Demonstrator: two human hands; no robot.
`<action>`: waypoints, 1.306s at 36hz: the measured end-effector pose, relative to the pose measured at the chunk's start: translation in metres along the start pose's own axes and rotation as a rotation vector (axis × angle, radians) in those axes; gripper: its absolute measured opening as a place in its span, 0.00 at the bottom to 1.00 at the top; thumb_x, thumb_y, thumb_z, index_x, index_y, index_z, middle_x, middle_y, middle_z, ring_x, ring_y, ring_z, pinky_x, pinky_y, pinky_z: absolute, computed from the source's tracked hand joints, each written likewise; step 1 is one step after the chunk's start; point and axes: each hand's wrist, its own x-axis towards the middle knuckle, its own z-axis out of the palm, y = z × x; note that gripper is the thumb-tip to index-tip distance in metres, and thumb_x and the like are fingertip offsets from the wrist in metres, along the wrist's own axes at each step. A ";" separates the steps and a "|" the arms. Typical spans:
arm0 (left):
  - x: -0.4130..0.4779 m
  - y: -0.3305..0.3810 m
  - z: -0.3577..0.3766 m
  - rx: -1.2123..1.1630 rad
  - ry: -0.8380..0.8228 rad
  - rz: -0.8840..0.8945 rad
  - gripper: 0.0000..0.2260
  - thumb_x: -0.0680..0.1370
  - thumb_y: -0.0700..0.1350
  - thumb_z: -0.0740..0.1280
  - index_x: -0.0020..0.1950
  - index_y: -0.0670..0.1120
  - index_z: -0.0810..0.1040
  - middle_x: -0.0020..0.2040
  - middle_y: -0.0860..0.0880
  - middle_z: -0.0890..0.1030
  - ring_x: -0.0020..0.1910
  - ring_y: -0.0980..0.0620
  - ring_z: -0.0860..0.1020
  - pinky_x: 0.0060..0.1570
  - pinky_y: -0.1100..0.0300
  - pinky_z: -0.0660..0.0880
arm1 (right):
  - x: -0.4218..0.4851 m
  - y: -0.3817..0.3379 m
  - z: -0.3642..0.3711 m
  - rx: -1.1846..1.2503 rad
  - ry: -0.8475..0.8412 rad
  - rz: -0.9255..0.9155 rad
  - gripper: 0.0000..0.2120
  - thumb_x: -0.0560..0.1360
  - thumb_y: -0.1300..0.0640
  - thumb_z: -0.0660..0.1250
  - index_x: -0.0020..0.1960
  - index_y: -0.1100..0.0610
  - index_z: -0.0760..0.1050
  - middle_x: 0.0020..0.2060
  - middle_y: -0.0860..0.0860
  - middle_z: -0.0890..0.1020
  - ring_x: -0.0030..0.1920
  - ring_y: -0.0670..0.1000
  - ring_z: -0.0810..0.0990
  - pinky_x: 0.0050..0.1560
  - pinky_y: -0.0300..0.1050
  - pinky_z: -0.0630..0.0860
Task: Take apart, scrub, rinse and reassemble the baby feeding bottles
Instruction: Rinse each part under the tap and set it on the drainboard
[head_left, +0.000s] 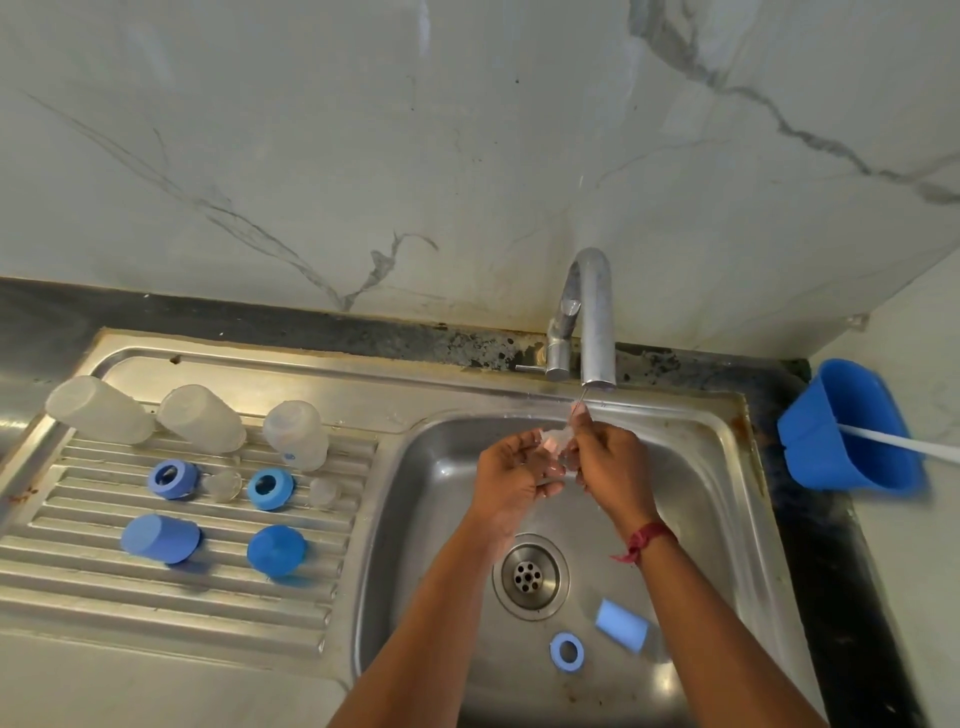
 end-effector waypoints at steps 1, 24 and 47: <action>0.000 0.001 0.001 -0.005 -0.001 -0.007 0.07 0.81 0.37 0.66 0.56 0.36 0.79 0.43 0.40 0.83 0.38 0.51 0.80 0.40 0.59 0.77 | 0.000 0.001 -0.001 0.063 -0.018 0.012 0.23 0.80 0.42 0.60 0.37 0.57 0.80 0.30 0.50 0.83 0.29 0.43 0.79 0.31 0.36 0.74; 0.003 0.003 -0.009 0.093 0.111 -0.044 0.18 0.80 0.38 0.67 0.70 0.45 0.72 0.54 0.42 0.81 0.41 0.54 0.80 0.38 0.61 0.76 | 0.001 0.009 0.002 -0.123 -0.022 -0.319 0.12 0.71 0.62 0.76 0.54 0.57 0.83 0.47 0.49 0.78 0.46 0.46 0.79 0.46 0.27 0.73; -0.039 -0.005 -0.035 0.053 0.200 -0.045 0.12 0.79 0.35 0.65 0.61 0.45 0.76 0.48 0.46 0.82 0.42 0.51 0.79 0.40 0.59 0.76 | -0.046 0.013 -0.010 0.242 0.009 0.099 0.08 0.71 0.63 0.76 0.46 0.52 0.83 0.40 0.48 0.86 0.40 0.46 0.83 0.40 0.34 0.79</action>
